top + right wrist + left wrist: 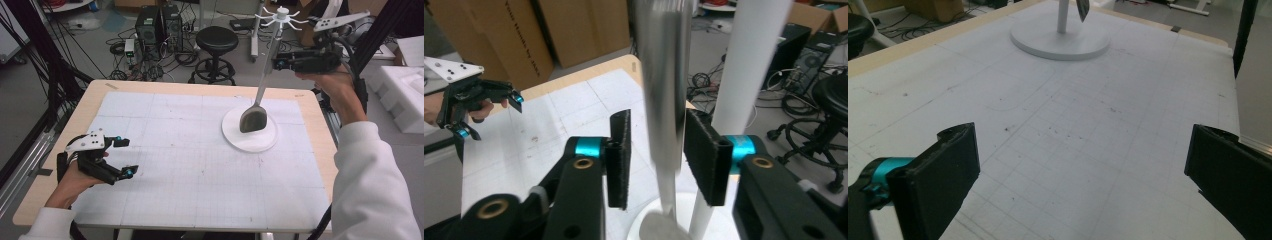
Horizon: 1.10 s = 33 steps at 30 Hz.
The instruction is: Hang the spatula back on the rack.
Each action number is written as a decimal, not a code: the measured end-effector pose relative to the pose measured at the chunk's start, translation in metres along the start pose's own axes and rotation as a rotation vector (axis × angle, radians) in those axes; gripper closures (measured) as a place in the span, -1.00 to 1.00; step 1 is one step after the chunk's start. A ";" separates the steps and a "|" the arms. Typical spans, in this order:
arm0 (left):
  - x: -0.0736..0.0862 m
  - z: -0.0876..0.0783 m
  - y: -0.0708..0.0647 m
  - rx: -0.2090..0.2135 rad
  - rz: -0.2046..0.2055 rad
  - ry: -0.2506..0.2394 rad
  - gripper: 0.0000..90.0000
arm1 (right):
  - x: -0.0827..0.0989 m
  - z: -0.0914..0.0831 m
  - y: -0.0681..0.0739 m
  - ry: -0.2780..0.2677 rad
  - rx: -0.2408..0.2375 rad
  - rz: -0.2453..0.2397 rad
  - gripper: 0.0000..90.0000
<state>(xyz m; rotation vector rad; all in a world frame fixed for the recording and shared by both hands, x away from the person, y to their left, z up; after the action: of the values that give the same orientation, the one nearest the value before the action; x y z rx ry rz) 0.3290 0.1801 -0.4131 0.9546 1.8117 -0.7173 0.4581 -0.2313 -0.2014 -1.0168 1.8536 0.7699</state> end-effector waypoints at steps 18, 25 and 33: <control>-0.001 -0.001 0.003 -0.027 -0.009 -0.010 -0.96 | 0.096 -0.009 0.039 -0.005 0.142 -0.006 -0.90; -0.003 -0.006 0.000 -0.022 -0.001 -0.028 -0.96 | 0.135 0.002 0.059 -0.022 0.135 -0.021 -0.99; 0.000 -0.011 0.000 -0.027 -0.012 -0.047 -0.96 | 0.178 0.010 0.075 -0.090 0.133 -0.020 -0.99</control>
<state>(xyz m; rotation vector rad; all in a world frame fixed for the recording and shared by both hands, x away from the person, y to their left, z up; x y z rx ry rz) 0.3241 0.1884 -0.4088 0.9025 1.7831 -0.7149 0.3441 -0.2474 -0.3564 -0.9000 1.7901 0.6607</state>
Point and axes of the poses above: each handheld gripper's, and its own axes: z roughly forward along the jaws, x roughly out of its underside, y roughly to its left, the point moved 9 cm from there along z, roughly forward along the jaws, and after that the axes turned 4 degrees about -x, right-handed, at the moved point
